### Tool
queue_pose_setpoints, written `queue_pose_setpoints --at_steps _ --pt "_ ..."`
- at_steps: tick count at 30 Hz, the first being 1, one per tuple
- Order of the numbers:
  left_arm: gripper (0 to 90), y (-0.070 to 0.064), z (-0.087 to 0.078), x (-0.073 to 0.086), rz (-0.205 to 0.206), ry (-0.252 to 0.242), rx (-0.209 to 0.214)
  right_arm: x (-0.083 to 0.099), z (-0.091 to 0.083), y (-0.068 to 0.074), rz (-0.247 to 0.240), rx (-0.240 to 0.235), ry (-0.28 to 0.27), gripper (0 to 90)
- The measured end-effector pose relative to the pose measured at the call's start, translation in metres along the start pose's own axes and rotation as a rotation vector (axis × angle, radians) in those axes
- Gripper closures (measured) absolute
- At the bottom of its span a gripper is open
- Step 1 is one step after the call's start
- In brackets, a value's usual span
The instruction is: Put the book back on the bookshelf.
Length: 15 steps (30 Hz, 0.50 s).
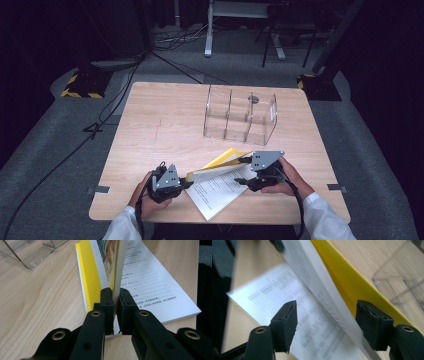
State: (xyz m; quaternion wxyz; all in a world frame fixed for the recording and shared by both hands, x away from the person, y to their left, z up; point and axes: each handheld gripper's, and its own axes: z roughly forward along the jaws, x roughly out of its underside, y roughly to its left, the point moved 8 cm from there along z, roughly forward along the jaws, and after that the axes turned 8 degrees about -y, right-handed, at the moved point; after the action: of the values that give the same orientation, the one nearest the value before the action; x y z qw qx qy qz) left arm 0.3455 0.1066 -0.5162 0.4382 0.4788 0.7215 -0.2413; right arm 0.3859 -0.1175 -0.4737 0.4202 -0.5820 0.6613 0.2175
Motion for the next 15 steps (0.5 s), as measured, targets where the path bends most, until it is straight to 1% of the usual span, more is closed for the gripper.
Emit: queue_pose_setpoints --at_steps 1,2,3,5,6,7,9,10,11,12,13,15 --pt "83.8 0.0 0.0 0.0 0.0 0.0 0.0 0.0 0.0 0.0 0.0 0.0 0.0 35.2" --pt "83.8 0.0 0.0 0.002 -0.004 0.005 -0.002 0.003 0.0 -0.003 -0.01 0.03 0.019 35.7" --pt "83.4 0.0 0.0 0.002 -0.005 0.007 0.0 0.004 -0.003 -0.004 -0.008 0.03 0.004 35.8" --pt "83.0 -0.001 0.002 0.004 -0.002 0.01 0.005 -0.002 -0.013 -0.003 0.012 0.007 -0.062 35.8" --pt "82.7 -0.003 0.003 0.004 -0.006 0.014 0.01 -0.006 -0.022 -0.002 0.003 0.013 -0.106 35.3" --pt "82.4 -0.004 0.004 0.005 -0.001 0.02 0.011 -0.008 -0.025 -0.002 0.007 0.014 -0.123 35.2" --pt "81.8 -0.005 0.004 0.005 0.005 0.025 0.006 -0.014 -0.03 0.0 0.004 0.0 -0.17 34.6" --pt "81.7 -0.005 0.004 0.005 0.005 0.025 0.006 -0.014 -0.03 0.0 0.004 0.0 -0.17 34.6" --pt "81.7 -0.006 0.004 0.005 0.002 0.022 0.005 -0.017 -0.032 0.001 0.004 -0.01 -0.19 33.8" --pt "81.7 -0.006 0.004 0.005 0.001 0.02 0.004 -0.02 -0.032 0.002 0.004 -0.023 -0.197 32.5" --pt "81.7 -0.006 0.004 0.005 0.001 0.019 0.004 -0.019 -0.03 0.004 -0.001 -0.039 -0.187 32.2" --pt "81.9 -0.006 0.004 0.006 0.007 0.021 0.009 -0.014 -0.021 0.003 -0.017 -0.035 -0.136 30.9"
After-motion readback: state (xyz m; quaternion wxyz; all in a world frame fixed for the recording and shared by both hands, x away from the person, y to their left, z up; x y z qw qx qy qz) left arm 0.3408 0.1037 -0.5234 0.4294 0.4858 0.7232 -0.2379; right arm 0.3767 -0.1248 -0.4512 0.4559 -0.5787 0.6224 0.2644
